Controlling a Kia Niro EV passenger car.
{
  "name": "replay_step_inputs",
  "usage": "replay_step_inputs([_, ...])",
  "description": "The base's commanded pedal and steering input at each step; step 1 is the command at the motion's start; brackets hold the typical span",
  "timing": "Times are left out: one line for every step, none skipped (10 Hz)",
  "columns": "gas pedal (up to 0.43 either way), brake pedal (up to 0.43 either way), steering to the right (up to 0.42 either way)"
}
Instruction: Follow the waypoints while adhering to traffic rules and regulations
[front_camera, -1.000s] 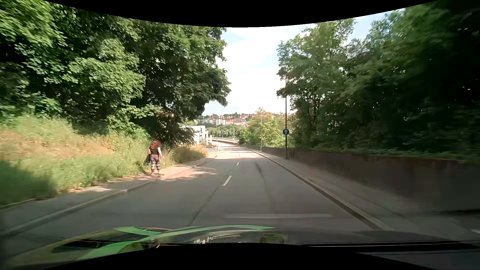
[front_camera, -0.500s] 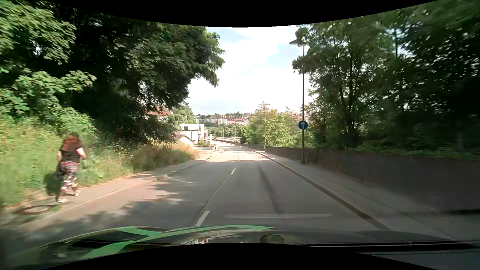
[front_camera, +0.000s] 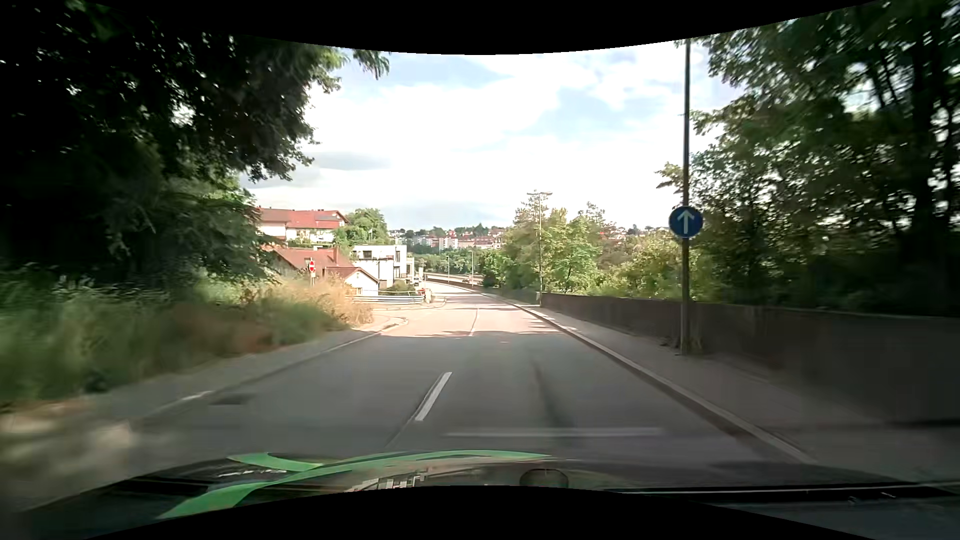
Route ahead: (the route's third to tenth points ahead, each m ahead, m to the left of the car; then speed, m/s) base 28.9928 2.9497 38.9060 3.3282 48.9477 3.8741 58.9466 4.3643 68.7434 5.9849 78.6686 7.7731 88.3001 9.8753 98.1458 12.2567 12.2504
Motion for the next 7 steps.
replay_step_inputs([0.000,0.000,-0.008])
replay_step_inputs([0.000,0.000,-0.008])
replay_step_inputs([0.000,0.000,-0.008])
replay_step_inputs([0.000,0.000,-0.008])
replay_step_inputs([0.000,0.000,-0.008])
replay_step_inputs([0.000,0.000,-0.008])
replay_step_inputs([0.000,0.000,-0.008])
